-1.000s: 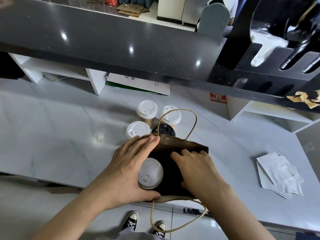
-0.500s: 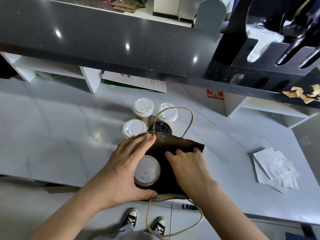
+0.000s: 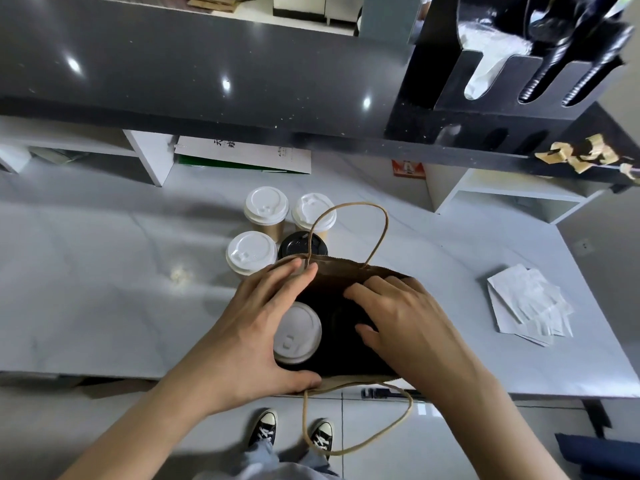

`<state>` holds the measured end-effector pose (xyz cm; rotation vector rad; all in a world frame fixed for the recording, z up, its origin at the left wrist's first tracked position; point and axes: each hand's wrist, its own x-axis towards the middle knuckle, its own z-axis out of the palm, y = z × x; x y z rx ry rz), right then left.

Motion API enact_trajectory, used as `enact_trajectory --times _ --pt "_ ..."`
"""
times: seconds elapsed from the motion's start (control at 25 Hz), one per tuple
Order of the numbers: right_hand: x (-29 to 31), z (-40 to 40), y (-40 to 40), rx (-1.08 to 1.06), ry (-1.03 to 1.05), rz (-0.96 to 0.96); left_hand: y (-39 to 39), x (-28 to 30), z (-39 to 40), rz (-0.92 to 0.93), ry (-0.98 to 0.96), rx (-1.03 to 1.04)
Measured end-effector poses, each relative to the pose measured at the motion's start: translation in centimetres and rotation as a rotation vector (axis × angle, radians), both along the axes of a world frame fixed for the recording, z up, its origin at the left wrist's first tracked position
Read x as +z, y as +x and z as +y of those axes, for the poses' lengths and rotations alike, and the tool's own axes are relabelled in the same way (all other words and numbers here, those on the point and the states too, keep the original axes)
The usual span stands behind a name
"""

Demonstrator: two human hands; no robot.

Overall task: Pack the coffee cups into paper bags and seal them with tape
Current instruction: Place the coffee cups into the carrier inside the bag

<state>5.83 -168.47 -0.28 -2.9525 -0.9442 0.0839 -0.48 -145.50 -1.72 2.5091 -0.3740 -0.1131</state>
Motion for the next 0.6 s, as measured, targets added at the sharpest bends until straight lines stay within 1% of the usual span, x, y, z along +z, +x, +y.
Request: enact_trajectory --times 0.12,0.2,0.32,0.44,0.6 --pt "-0.3 -2.7 -1.0 -0.137 0.12 -0.179 0.5 -0.1 -0.7 -0.015 0.006 -0.043" --pt "-0.3 -4.0 -1.8 -0.261 0.153 -0.219 1.0 -0.3 -1.1 -0.02 0.006 -0.063" --pt "-0.8 -5.2 -2.8 -0.448 0.139 -0.176 2.1 -0.5 -1.9 -0.034 -0.005 -0.109" --pt "-1.1 -5.8 -3.6 -0.607 0.186 -0.126 3.2 -0.7 -2.5 -0.043 -0.022 -0.155" --pt "-0.9 -6.2 -4.0 -0.701 0.218 -0.132 4.7 -1.0 -3.1 -0.056 -0.026 -0.214"
